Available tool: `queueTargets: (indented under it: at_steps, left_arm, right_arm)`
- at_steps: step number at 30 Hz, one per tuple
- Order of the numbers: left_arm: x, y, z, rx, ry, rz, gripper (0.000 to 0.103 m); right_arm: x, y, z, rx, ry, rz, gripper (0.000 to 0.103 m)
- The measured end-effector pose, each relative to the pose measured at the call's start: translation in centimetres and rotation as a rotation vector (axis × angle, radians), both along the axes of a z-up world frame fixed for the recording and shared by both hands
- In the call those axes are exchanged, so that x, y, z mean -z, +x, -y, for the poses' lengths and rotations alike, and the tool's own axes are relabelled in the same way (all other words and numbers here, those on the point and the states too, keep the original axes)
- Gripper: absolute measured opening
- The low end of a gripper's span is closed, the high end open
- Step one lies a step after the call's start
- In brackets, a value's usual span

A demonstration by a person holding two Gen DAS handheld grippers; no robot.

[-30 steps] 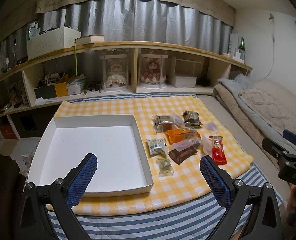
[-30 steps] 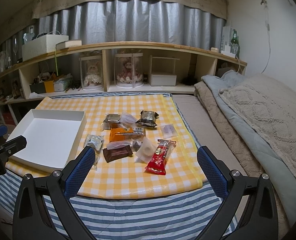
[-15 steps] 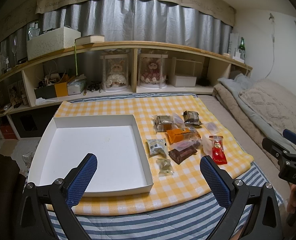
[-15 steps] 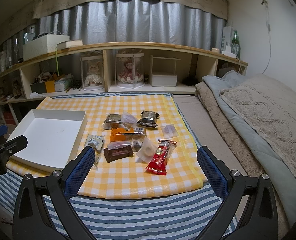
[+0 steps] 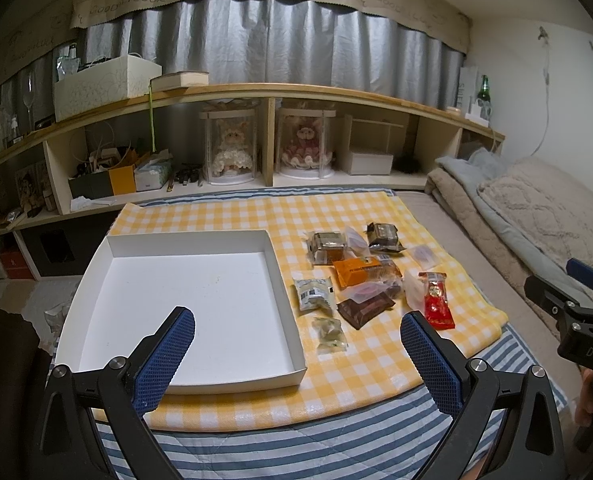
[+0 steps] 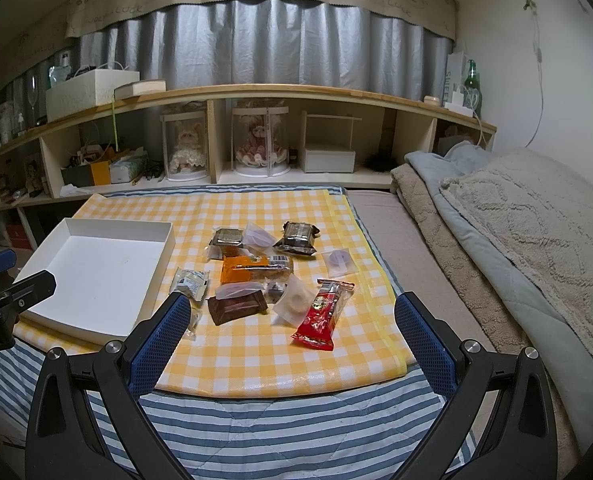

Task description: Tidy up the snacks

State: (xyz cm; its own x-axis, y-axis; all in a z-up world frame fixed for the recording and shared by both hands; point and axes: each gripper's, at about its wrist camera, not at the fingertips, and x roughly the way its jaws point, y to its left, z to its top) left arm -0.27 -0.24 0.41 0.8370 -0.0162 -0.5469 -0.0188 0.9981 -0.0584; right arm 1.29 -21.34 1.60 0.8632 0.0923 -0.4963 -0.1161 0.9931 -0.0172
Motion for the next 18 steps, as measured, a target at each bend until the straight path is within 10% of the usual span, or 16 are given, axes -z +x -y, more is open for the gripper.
queueTargets:
  at_steps: [18]
  left_arm:
    - [0.02,-0.03,0.12,0.002,0.008,0.006,0.103]
  right_arm:
    - [-0.08,-0.07,-0.09,-0.002,-0.001,0.002,0.103]
